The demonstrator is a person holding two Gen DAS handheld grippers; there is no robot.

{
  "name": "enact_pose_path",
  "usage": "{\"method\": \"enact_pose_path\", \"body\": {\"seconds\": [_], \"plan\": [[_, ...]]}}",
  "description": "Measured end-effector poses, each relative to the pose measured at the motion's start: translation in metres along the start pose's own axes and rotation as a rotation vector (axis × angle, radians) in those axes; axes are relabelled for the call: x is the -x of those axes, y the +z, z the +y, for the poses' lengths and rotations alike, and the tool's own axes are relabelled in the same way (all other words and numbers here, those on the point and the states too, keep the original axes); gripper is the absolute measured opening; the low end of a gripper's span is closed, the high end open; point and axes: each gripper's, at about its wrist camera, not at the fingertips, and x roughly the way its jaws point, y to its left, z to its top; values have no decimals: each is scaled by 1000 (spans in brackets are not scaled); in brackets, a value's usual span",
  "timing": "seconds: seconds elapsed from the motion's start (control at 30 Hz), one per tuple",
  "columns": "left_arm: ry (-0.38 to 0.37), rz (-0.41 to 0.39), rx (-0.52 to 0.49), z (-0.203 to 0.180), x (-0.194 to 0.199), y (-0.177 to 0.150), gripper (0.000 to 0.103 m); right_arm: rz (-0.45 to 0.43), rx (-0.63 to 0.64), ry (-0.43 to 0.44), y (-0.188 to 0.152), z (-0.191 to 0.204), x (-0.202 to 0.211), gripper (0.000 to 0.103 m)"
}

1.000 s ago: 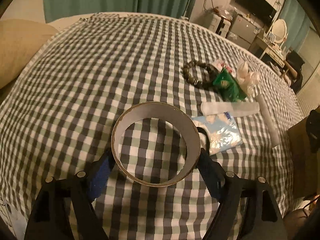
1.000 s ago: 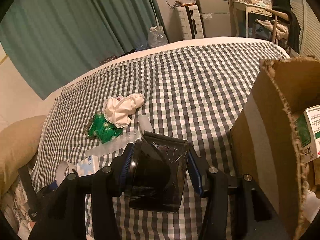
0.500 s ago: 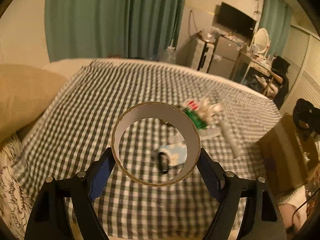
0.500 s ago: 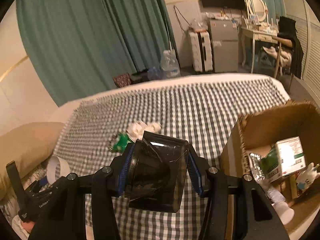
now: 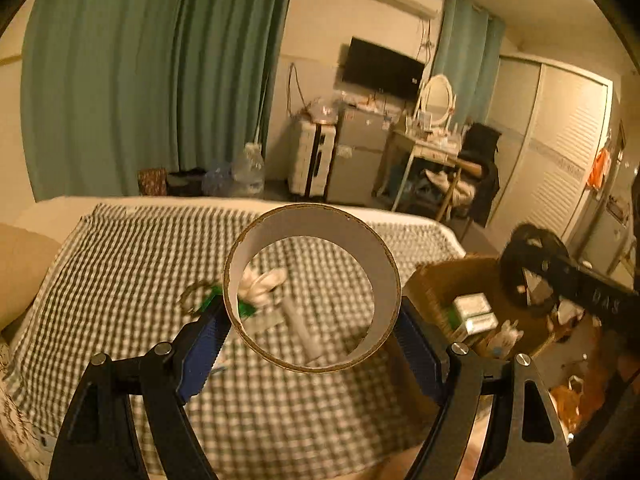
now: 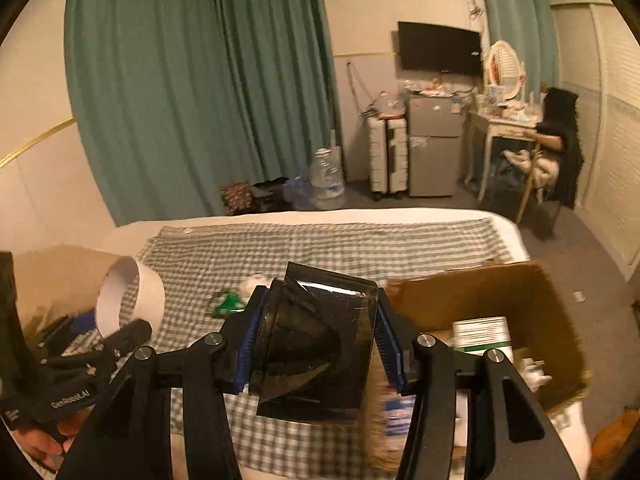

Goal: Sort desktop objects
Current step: 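Carry tape roll and black cup over the box and open both grippers, then move both grippers back over the remaining items on the bed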

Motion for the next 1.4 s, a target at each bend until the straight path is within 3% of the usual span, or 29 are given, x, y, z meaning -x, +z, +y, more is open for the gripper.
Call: {"method": "enact_pose_path", "body": {"seconds": [0.27, 0.47, 0.6, 0.73, 0.77, 0.8, 0.87, 1.07, 1.23, 1.4], "plan": [[-95, 7, -30, -94, -26, 3, 83, 29, -1, -116, 6, -78, 9, 50], [-132, 74, -77, -153, -72, -3, 83, 110, -47, -137, -1, -136, -16, 50], [-120, 116, -120, -177, -104, -18, 83, 162, -72, -135, -18, -164, -33, 50], [-159, 178, -117, -185, -125, -38, 84, 202, -110, -160, -40, -180, -46, 51], [-173, 190, -121, -187, -127, -41, 85, 213, -124, -175, -44, -185, -49, 58], [-182, 206, -131, -188, -130, -45, 86, 217, -141, -190, -46, -190, -51, 73], [-175, 231, -167, -194, -134, -50, 98, 198, -172, -198, -47, -199, -49, 79], [-133, 194, -185, -177, -118, -48, 101, 175, -197, -198, -45, -190, -37, 79], [-90, 135, -118, -131, -89, -32, 101, 135, -156, -167, -32, -159, -21, 79], [10, 95, -47, -68, -62, -7, 103, 92, -94, -103, -13, -114, -4, 79]]}}
